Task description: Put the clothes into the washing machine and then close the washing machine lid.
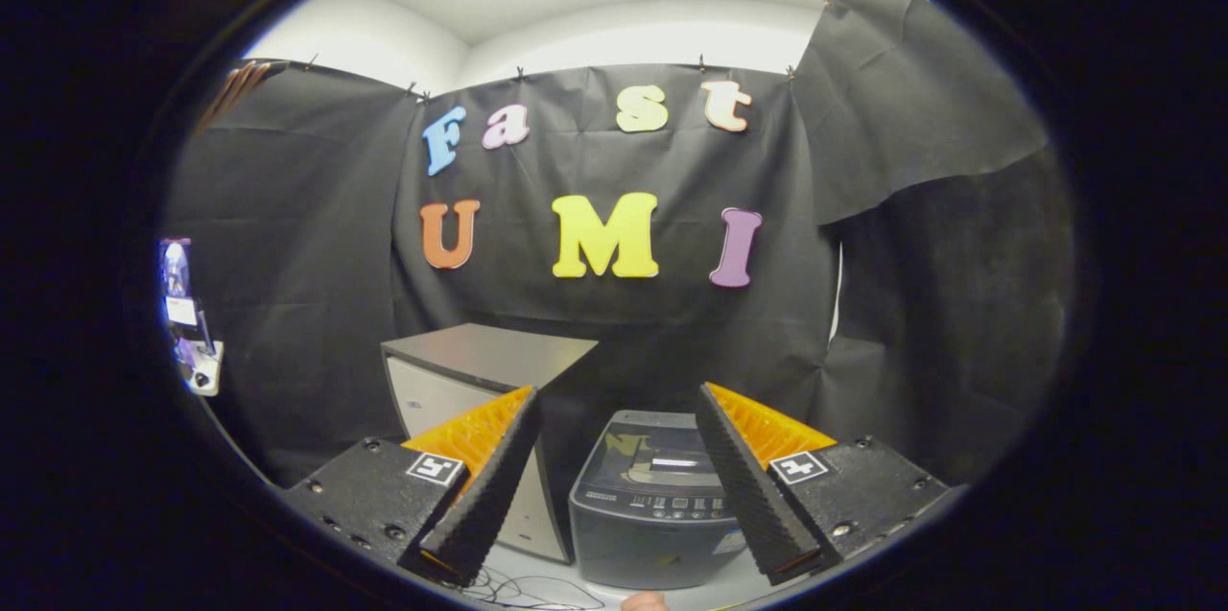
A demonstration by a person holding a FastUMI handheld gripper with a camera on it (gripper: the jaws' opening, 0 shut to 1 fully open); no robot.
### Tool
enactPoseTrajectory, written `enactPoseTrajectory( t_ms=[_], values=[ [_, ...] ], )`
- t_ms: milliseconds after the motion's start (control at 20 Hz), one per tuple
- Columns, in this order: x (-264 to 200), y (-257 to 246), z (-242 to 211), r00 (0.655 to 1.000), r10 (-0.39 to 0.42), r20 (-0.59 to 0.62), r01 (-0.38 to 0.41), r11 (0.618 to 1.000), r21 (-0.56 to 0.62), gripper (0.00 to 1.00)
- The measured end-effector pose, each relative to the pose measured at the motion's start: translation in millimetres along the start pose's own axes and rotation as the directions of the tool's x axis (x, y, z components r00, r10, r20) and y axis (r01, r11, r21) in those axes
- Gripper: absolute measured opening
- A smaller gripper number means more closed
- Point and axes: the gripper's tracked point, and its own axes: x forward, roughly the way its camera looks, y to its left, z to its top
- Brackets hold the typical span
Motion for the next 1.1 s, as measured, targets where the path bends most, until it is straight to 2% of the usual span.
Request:
enactPoseTrajectory(
  t_ms=[1100],
  values=[
    [-15.4,3.8,9.4,1.0,-0.004,0.004,0.003,1.0,0.009,1.0]
  ],
)
